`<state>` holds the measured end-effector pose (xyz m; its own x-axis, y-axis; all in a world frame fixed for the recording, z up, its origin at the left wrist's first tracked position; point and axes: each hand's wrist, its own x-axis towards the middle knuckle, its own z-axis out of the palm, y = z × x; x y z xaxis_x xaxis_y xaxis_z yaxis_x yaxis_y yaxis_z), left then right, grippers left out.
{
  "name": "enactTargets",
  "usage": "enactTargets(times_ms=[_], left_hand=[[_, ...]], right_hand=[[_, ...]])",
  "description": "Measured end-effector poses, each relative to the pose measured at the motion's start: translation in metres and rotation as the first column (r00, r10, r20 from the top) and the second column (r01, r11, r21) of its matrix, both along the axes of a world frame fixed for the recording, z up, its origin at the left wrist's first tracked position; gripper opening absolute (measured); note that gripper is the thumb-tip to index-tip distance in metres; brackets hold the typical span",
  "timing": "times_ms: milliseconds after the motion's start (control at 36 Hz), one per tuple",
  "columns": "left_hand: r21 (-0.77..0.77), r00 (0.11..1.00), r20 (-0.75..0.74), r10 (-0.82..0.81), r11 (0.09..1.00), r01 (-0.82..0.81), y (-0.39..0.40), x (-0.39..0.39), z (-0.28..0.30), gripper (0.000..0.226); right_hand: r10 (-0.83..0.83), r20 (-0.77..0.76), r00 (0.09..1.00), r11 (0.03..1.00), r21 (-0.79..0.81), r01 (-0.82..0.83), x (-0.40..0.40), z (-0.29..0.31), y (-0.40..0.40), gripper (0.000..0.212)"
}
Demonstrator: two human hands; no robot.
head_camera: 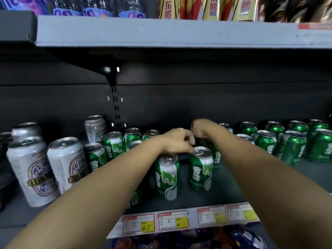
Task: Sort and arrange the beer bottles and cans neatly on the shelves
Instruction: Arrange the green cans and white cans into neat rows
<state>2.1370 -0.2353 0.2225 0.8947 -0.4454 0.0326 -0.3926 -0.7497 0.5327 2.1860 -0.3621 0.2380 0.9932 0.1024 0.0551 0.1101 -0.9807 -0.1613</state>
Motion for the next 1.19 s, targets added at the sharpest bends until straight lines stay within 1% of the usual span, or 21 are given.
enactTargets(times_ms=[56,111,167,222,278,333,417,500,583,722,806,861,917,972,1111,1194], left_hand=[[-0.093,0.989,-0.142,-0.045,0.995,0.032,-0.008,-0.01,0.001,0.043],[-0.12,0.975,-0.213,-0.065,0.992,0.04,-0.012,-0.017,0.002,0.061],[-0.05,0.97,-0.231,-0.082,0.996,0.073,-0.013,-0.021,0.002,0.078],[0.034,0.975,-0.205,-0.083,0.995,0.092,-0.015,-0.023,-0.001,0.085],[0.05,0.993,-0.109,-0.055,0.997,0.061,-0.018,-0.021,-0.003,0.076],[0.064,1.0,-0.003,-0.016,0.998,0.016,-0.019,-0.017,-0.003,0.059],[0.11,0.996,0.086,0.04,0.993,-0.05,-0.013,-0.01,0.001,0.046],[0.117,0.972,0.188,0.138,0.98,-0.162,-0.003,-0.004,0.006,0.041],[0.123,0.929,0.271,0.252,0.948,-0.293,0.006,0.006,0.012,0.046],[0.187,0.883,0.294,0.366,0.884,-0.428,0.014,0.03,0.016,0.048],[0.181,0.868,0.28,0.411,0.865,-0.468,0.017,0.048,0.011,0.056],[0.188,0.861,0.275,0.428,0.854,-0.485,0.018,0.059,0.007,0.056],[0.197,0.849,0.288,0.443,0.84,-0.505,0.016,0.069,0.003,0.054],[0.196,0.841,0.296,0.452,0.833,-0.517,0.016,0.08,0.0,0.053],[0.21,0.861,0.283,0.423,0.848,-0.486,0.019,0.096,-0.003,0.043],[0.247,0.87,0.279,0.407,0.845,-0.474,0.02,0.101,-0.006,0.04]], right_hand=[[-0.026,0.036,0.999,0.999,0.02,0.025,-0.007,0.002,-0.006,0.006],[-0.061,0.094,0.994,0.996,0.066,0.055,-0.011,0.0,-0.011,0.011],[-0.109,0.187,0.976,0.99,0.11,0.09,-0.015,-0.001,-0.014,0.021],[-0.152,0.272,0.95,0.982,0.155,0.112,-0.02,-0.001,-0.016,0.026],[-0.166,0.313,0.935,0.975,0.193,0.108,-0.024,0.001,-0.016,0.028],[-0.164,0.342,0.925,0.971,0.223,0.089,-0.027,0.004,-0.017,0.031],[-0.17,0.371,0.913,0.959,0.277,0.066,-0.029,0.006,-0.02,0.034],[-0.169,0.383,0.908,0.953,0.299,0.052,-0.027,0.004,-0.023,0.034],[-0.148,0.35,0.925,0.958,0.284,0.046,-0.022,0.002,-0.024,0.035],[-0.007,0.198,0.98,0.985,0.173,-0.028,-0.007,-0.005,-0.018,0.035],[0.11,0.083,0.991,0.986,0.119,-0.119,0.002,-0.007,-0.011,0.045],[0.171,0.023,0.985,0.979,0.108,-0.173,0.007,-0.007,-0.006,0.055],[0.191,0.009,0.982,0.977,0.1,-0.19,0.013,-0.01,-0.001,0.061],[0.185,0.022,0.982,0.978,0.089,-0.187,0.021,-0.013,0.003,0.063],[0.162,0.026,0.987,0.984,0.072,-0.163,0.034,-0.021,0.01,0.063],[0.144,0.028,0.989,0.989,0.021,-0.145,0.038,-0.027,0.012,0.057]])
